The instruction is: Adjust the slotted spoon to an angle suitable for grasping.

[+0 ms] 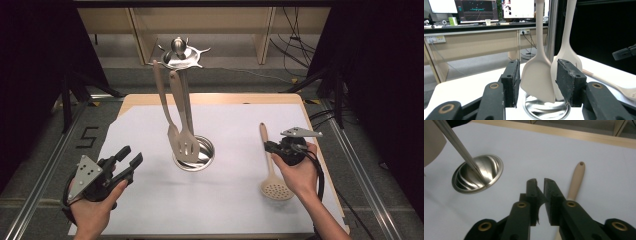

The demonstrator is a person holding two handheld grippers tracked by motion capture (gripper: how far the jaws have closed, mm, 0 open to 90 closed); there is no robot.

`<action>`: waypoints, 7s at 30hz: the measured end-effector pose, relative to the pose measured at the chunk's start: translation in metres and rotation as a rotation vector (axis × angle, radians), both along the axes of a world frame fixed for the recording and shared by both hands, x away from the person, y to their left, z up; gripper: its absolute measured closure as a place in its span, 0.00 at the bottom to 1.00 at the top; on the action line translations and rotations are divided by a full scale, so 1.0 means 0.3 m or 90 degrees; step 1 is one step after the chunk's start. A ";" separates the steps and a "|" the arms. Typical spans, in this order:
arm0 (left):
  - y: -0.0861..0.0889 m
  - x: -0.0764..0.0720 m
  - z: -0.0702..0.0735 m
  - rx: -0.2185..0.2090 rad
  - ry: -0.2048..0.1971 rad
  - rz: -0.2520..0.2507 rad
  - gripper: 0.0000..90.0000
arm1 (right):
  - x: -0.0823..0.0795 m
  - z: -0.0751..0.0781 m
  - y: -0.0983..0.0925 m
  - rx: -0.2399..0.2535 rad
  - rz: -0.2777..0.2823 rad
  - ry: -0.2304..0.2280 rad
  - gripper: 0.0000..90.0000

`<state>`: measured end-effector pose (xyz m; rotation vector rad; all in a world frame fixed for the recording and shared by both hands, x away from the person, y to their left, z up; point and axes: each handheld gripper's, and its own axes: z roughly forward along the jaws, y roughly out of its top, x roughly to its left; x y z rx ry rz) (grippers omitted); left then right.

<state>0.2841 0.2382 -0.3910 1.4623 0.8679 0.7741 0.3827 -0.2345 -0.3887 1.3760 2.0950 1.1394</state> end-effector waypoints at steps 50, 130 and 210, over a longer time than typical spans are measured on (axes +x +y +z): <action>-0.016 0.014 -0.095 0.020 0.057 -0.015 0.59 | 0.230 -0.238 -0.037 -0.125 -0.097 0.210 1.00; -0.025 0.018 -0.105 0.024 0.073 -0.032 0.56 | 0.221 -0.229 0.121 -0.211 0.073 0.309 0.84; -0.028 0.018 -0.109 0.023 0.076 -0.030 0.55 | -0.083 0.122 0.133 0.037 0.144 -0.178 0.88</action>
